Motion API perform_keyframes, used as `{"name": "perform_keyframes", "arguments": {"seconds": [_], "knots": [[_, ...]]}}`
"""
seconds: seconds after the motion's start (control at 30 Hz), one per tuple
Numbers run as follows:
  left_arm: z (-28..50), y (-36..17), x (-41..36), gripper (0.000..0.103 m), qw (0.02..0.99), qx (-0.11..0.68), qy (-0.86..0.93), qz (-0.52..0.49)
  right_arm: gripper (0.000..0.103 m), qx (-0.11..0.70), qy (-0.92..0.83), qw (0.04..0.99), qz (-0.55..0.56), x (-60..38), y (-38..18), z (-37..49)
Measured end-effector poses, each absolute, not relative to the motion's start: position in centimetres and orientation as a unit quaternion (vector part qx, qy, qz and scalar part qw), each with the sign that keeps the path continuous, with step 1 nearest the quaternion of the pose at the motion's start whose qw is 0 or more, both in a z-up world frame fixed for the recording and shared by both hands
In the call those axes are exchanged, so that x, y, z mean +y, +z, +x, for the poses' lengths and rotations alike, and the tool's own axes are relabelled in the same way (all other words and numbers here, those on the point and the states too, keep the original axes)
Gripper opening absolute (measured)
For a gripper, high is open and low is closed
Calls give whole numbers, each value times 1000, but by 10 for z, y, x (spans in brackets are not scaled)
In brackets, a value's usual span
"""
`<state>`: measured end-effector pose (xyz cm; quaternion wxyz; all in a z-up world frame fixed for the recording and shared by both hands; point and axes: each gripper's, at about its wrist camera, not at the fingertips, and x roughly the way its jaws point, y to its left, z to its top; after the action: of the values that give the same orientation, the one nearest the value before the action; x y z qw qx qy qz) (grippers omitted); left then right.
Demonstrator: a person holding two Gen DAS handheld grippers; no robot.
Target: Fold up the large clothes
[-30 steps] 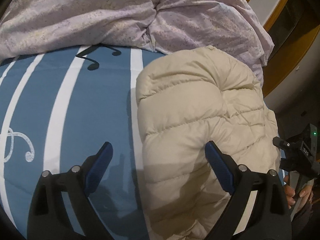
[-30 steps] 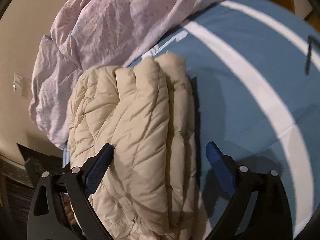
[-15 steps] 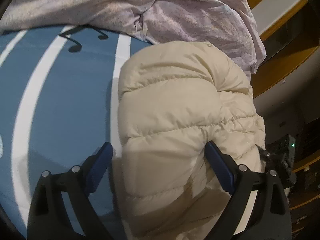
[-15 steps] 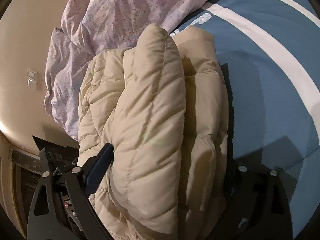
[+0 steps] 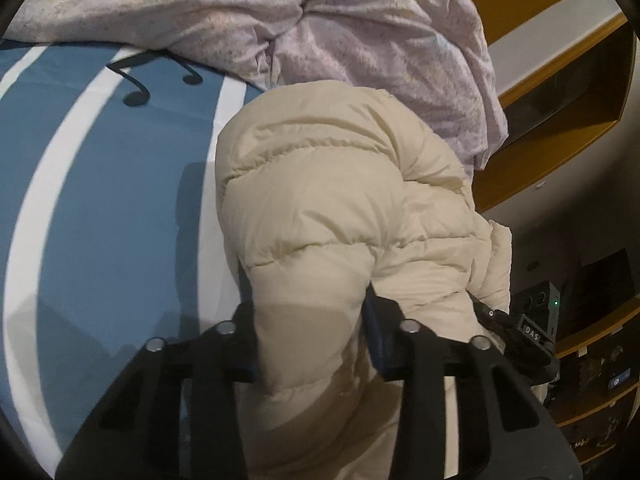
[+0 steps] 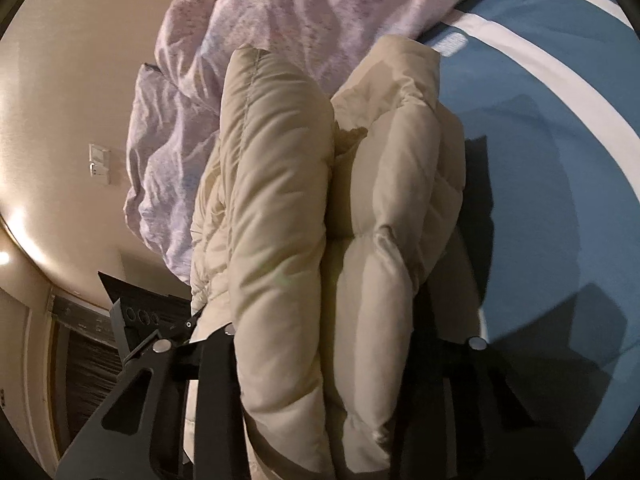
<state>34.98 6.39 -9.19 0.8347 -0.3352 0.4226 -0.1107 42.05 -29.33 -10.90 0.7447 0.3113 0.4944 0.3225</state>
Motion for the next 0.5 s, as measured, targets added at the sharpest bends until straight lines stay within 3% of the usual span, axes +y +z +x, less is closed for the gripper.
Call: {"name": "perform_keyframes", "arguments": {"seconds": [0.5], "knots": [[313,-66,167,37,870,356,-12,-340,31,477,394,743,257,-162,-91,451]]}}
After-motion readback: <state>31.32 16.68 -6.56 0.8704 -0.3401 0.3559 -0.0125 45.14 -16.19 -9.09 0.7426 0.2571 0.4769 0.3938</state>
